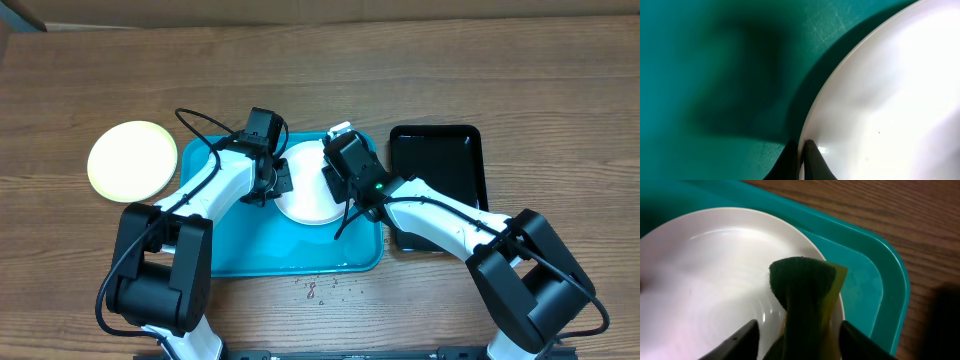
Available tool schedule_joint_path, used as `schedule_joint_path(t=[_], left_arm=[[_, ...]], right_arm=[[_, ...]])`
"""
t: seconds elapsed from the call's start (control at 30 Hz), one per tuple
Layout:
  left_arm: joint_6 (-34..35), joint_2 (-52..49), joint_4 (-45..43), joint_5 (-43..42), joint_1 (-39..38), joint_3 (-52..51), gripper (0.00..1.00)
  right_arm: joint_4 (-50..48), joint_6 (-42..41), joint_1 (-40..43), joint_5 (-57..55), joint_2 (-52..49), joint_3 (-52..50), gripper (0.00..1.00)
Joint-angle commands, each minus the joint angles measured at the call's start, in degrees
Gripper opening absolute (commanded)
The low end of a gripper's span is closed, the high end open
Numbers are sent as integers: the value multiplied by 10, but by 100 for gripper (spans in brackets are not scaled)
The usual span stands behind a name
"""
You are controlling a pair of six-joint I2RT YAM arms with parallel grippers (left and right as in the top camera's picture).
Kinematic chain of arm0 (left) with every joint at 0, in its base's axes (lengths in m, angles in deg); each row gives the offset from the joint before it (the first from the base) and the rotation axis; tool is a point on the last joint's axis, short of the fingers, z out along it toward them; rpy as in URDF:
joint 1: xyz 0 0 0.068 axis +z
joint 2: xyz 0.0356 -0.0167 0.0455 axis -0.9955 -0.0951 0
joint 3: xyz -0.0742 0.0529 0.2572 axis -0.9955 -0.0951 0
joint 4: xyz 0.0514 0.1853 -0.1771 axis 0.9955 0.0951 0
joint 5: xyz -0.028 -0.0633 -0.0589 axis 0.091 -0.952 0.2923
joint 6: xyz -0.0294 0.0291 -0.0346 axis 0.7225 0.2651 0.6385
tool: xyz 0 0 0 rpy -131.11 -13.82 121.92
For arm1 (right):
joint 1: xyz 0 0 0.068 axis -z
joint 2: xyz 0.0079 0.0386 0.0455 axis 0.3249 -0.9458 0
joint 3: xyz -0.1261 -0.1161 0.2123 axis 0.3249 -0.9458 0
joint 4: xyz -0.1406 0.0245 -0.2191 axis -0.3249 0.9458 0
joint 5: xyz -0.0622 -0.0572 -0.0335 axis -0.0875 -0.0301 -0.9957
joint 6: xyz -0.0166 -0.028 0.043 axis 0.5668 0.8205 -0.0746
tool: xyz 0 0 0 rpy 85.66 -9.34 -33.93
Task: Clean dirty plates on tray and stack at the side
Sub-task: 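Scrub the white plate with the sponge while left gripper holds it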
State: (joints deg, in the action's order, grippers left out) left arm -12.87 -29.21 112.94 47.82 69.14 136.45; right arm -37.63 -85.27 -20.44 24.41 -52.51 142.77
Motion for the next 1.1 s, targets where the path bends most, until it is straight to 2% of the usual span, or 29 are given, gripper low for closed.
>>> schedule_joint_path(t=[0.0,0.1,0.3,0.37,0.43,0.6,0.83,1.07], left_arm=[[8,-14,2,13,-4,-19,5],[8,-14,2,13,-4,-19,4],[8,-14,2,13,-4,-19,4],[8,-14,2,13,-4,-19,4],[8,-14,2,13,-4,-19,4],[8,-14,2,13,-4,-19,4],[8,-14,2,13,-4,-19,4],[7,-14,3,14,-4,-19,4]], right_arm=[[-2,-3,1,2,-11,1,41],[-2,-3,1,2,-19,1,33],[0,-3,1,2,-45,1,29],[0,-3,1,2,-55,1,20],[1,-9,1,2,-59,1,4],[9,-17,1,46,-60,1,4],[14,-86,1,92,-77,1,4],[-13,-107,1,193,-105,1,4]])
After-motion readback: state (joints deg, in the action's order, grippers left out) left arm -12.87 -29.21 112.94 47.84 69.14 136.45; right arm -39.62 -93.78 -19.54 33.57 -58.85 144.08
